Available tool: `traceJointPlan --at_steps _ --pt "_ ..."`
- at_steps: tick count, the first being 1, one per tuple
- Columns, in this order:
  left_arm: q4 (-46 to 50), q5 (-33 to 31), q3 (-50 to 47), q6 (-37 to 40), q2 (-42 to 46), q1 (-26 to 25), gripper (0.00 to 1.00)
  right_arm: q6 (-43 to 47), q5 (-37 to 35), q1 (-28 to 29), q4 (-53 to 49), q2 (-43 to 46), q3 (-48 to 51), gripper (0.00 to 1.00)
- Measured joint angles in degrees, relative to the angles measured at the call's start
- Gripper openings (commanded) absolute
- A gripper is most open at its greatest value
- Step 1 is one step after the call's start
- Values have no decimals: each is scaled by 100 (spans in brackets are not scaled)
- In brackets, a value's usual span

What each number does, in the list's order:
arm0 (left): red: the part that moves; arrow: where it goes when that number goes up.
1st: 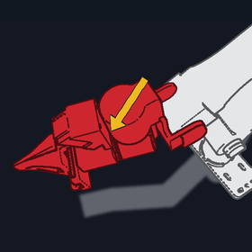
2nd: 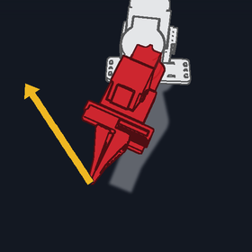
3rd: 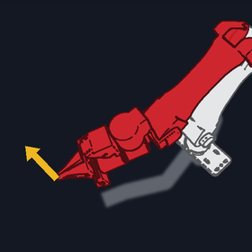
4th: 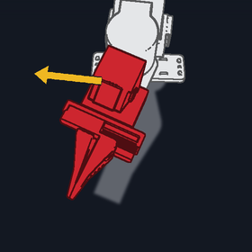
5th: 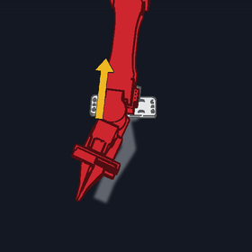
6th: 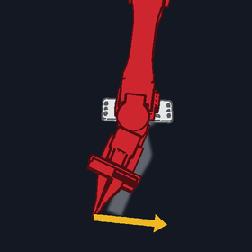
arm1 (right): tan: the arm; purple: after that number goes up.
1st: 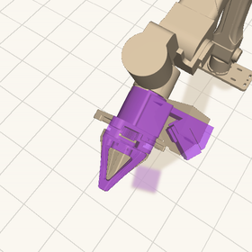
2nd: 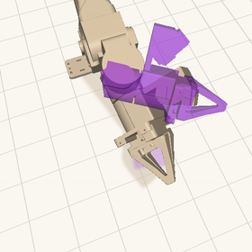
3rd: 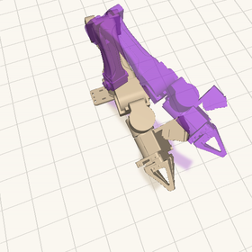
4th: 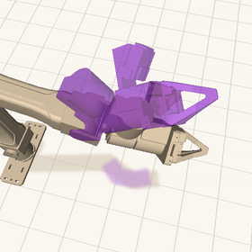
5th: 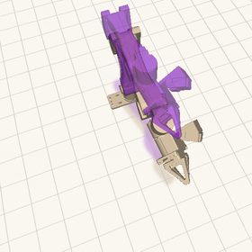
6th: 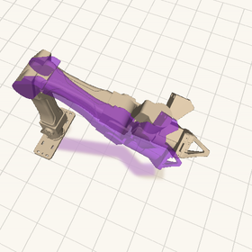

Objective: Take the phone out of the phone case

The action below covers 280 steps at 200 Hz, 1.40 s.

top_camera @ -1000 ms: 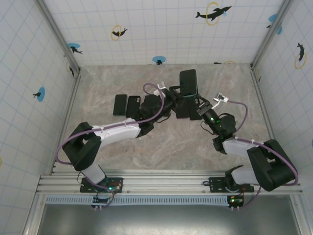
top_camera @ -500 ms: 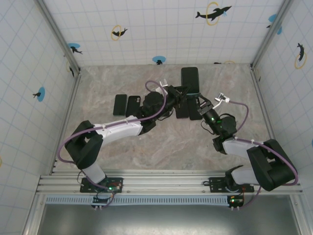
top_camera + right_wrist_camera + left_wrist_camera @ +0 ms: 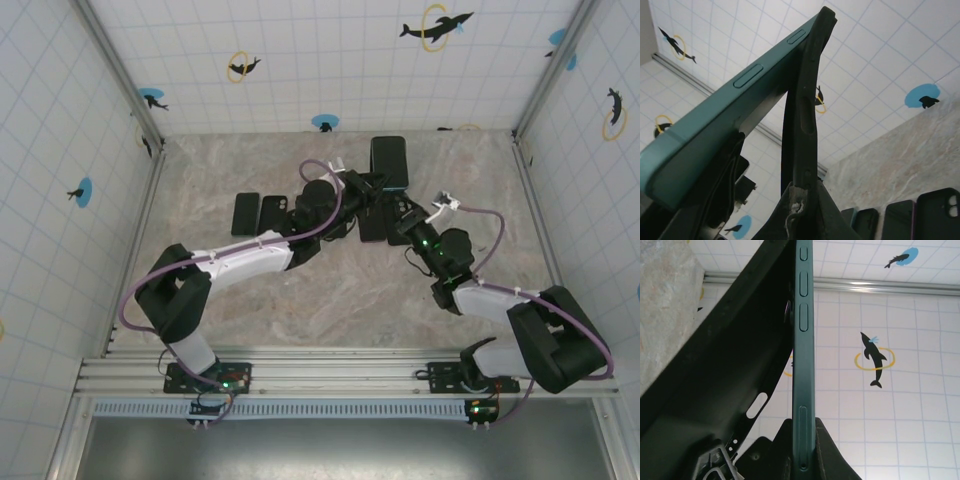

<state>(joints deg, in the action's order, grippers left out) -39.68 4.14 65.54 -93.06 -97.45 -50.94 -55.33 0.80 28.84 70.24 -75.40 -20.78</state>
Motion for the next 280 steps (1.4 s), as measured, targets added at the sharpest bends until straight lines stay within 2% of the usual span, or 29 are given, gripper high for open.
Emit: traceJointPlan --at_steps 50,84,109,159,207,280 --pt "28 153 146 -48 -44 -35 0 640 -431 181 -748 33 -129 4" --pt "72 293 120 -17 0 24 0 743 -446 50 -1088 262 -96 4" --pt "122 437 13 74 107 146 0 826 -127 -409 -1611 595 -46 4" --pt "149 592 42 267 -68 334 0 1150 807 -1722 -3053 1143 -37 4" --pt "249 636 337 352 -1069 271 0 1744 1416 -2638 -4306 1311 -262 4" --pt "435 592 1602 348 -2680 -118 0 2621 1611 -3598 -5458 1294 -782 4"
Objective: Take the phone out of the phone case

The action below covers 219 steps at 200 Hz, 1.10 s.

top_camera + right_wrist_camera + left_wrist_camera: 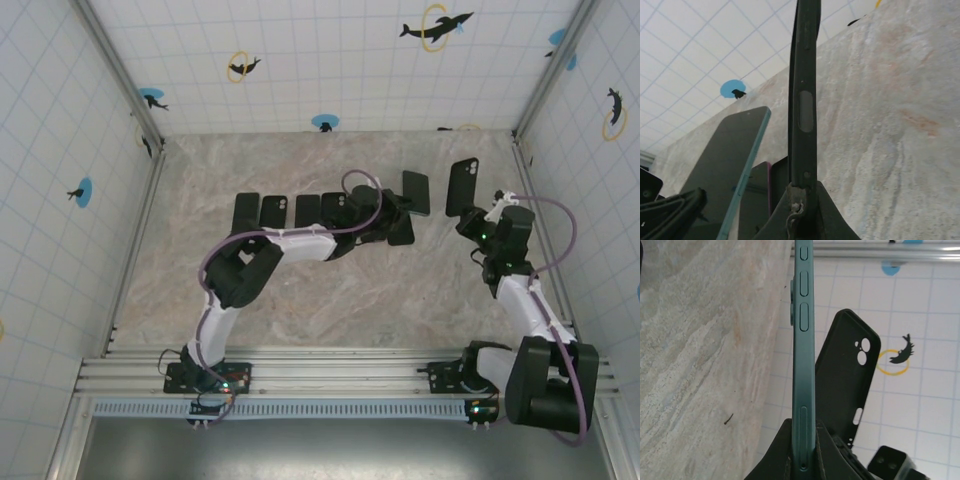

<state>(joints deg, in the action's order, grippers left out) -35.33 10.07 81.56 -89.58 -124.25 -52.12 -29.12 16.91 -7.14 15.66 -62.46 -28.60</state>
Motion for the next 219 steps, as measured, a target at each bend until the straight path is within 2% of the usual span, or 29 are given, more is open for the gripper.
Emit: traceJointPlan --at_steps 45,120,167,219 --pt "284 -214 684 -68 -693 -181 0 155 11 -264 -245 -146 -37 4" --pt "719 -479 1696 -221 -1759 -262 0 313 -17 -275 -282 -262 -35 4" --pt "938 -522 2151 -254 -2070 -315 0 433 -79 -313 -420 -262 -35 4" --pt "1143 -520 2638 -284 -2343 -356 6 535 -98 -350 -531 -308 -37 4"
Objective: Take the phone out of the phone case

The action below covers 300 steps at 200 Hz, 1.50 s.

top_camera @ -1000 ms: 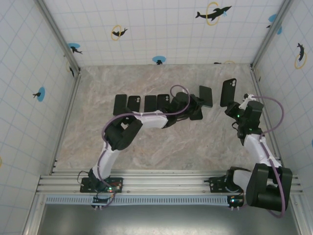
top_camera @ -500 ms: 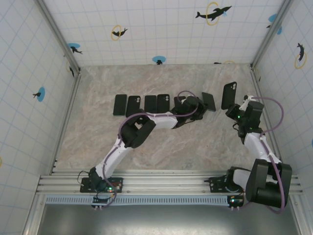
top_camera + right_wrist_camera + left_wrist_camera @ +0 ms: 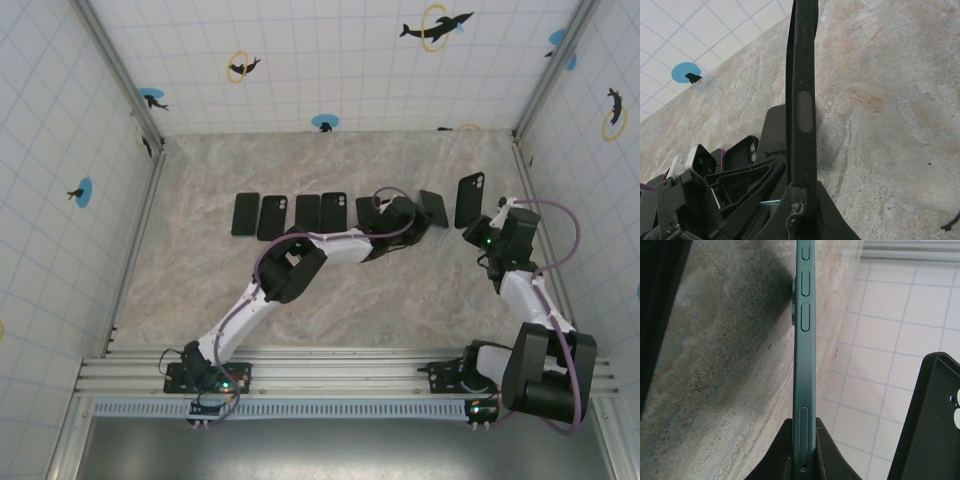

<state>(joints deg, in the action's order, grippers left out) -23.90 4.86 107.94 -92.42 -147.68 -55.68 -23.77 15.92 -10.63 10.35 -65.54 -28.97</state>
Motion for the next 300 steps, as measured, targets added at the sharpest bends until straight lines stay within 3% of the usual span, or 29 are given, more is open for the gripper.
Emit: traceJointPlan --at_steps 164,300 --pt "903 87 225 227 -72 -166 32 162 -7 -114 -4 -79 105 4" --pt "1180 109 -378 695 472 -214 48 385 216 -415 197 -553 387 4"
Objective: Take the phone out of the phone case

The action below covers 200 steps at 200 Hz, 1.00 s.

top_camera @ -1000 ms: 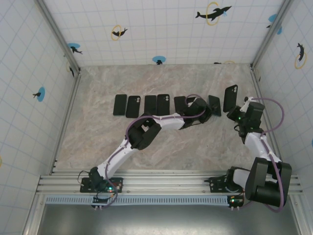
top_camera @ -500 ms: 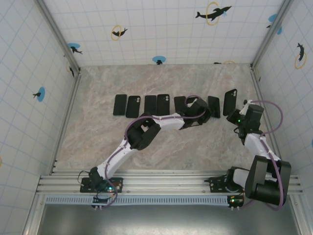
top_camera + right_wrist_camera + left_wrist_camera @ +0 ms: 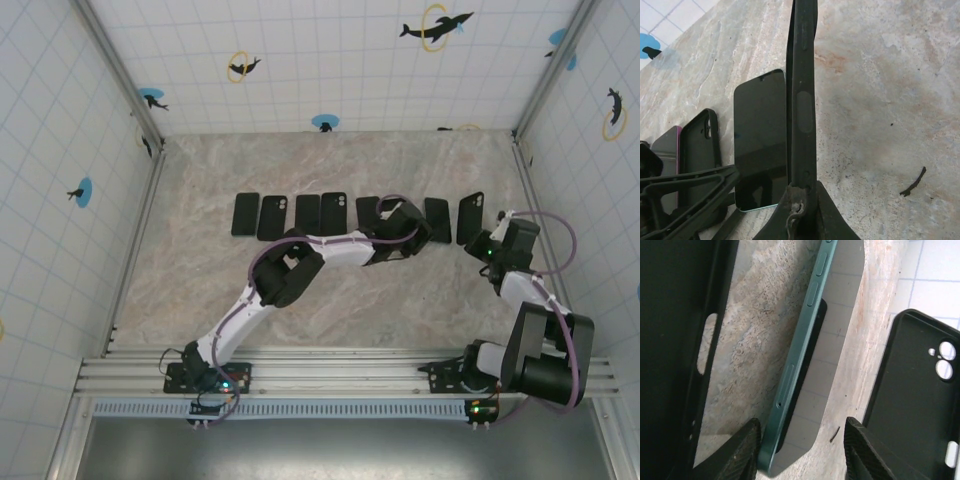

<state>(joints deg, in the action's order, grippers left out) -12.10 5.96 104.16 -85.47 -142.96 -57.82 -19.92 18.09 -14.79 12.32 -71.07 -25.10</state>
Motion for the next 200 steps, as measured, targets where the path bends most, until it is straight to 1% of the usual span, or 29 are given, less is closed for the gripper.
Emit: traceJointPlan --at_steps 31,43,70,99,117,155,178,200 --pt "4 2 -116 28 85 0 49 44 177 -170 140 -155 0 4" --pt "7 4 -116 61 85 -2 51 57 310 -251 197 -219 0 4" --pt "37 4 -118 149 111 0 52 109 621 -411 249 -398 -2 5" --pt "120 4 -138 181 166 0 52 195 984 -562 240 -726 -66 5" --pt "160 4 -138 289 210 0 55 269 1139 -612 238 -925 -179 6" --pt "286 20 -142 544 494 0 57 455 1410 -682 175 -1360 -476 9" --pt "286 48 -199 636 826 9 57 573 1482 -726 105 -1593 -704 14" --pt "258 98 -232 726 1080 22 57 713 1519 -756 39 -1751 -846 17"
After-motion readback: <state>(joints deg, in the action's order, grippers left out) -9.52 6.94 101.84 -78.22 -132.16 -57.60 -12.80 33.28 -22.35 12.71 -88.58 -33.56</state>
